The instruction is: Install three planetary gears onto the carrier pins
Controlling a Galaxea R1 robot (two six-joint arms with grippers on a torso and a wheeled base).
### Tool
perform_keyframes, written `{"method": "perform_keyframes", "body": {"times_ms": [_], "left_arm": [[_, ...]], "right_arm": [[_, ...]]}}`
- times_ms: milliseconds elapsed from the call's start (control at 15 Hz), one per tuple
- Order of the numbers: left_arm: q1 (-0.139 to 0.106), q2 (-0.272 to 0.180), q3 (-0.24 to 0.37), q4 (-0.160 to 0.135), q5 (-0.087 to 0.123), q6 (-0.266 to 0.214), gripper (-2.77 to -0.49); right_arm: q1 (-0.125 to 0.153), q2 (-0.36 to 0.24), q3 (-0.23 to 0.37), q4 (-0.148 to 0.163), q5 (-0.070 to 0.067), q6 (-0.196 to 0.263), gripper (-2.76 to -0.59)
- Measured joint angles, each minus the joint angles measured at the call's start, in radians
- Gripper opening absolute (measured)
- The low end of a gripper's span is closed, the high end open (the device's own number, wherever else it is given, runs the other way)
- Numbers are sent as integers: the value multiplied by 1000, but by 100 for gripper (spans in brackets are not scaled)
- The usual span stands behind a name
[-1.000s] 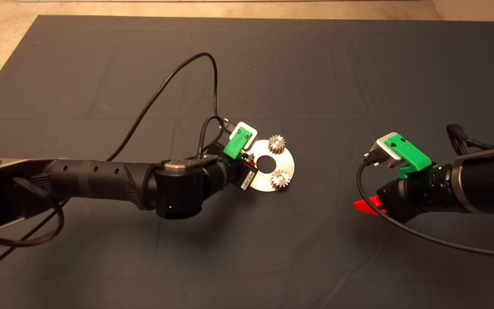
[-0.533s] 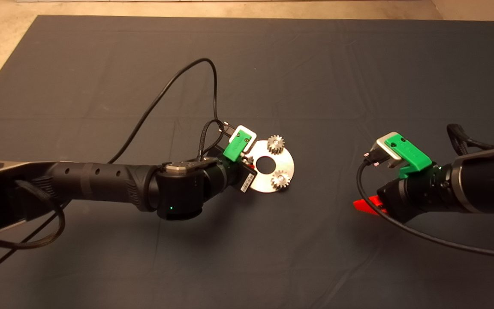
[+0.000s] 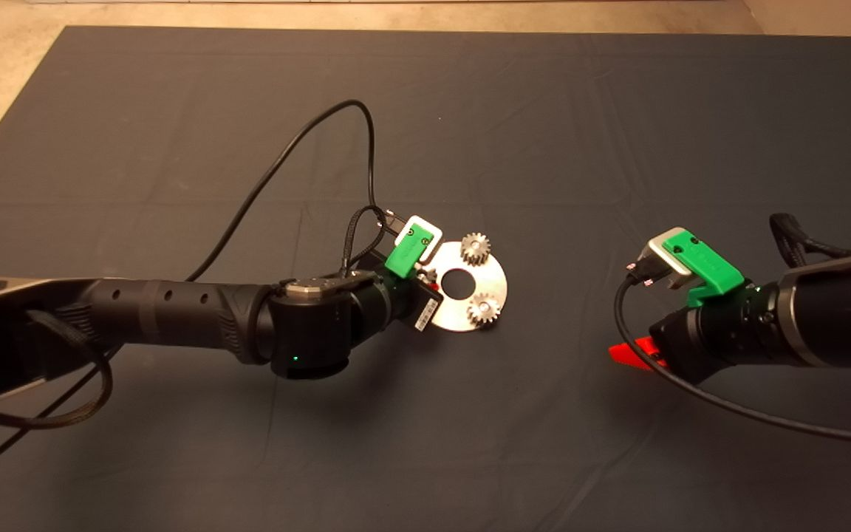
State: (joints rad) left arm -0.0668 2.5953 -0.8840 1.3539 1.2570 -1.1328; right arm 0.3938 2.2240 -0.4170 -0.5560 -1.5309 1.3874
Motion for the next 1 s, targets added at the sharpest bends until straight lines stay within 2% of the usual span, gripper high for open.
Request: {"method": "perform_keyframes", "body": {"times_ms": [133,333,667,733,800,867,933,1000], "left_arm": [[0,1,0,1,-2,0,-220],[0,1,0,1,-5,0,-193],[0,-9,17,0,1,0,-193],[-1,-19,49,-4,17,0,-193],[-9,-35,97,-21,54,0,-193],[-25,-53,147,-42,107,0,-193],[-50,-69,203,-66,174,0,-193],[-79,-81,267,-109,235,0,-193]], "right_arm": [[0,0,0,0,0,0,-115],[0,0,0,0,0,0,-115],[0,0,0,0,0,0,-115],[0,0,0,0,0,-1,-115],[0,0,0,0,0,-4,-115],[0,0,0,0,0,-11,-115],[0,0,0,0,0,-15,-115],[0,1,0,1,0,-18,-115]]}}
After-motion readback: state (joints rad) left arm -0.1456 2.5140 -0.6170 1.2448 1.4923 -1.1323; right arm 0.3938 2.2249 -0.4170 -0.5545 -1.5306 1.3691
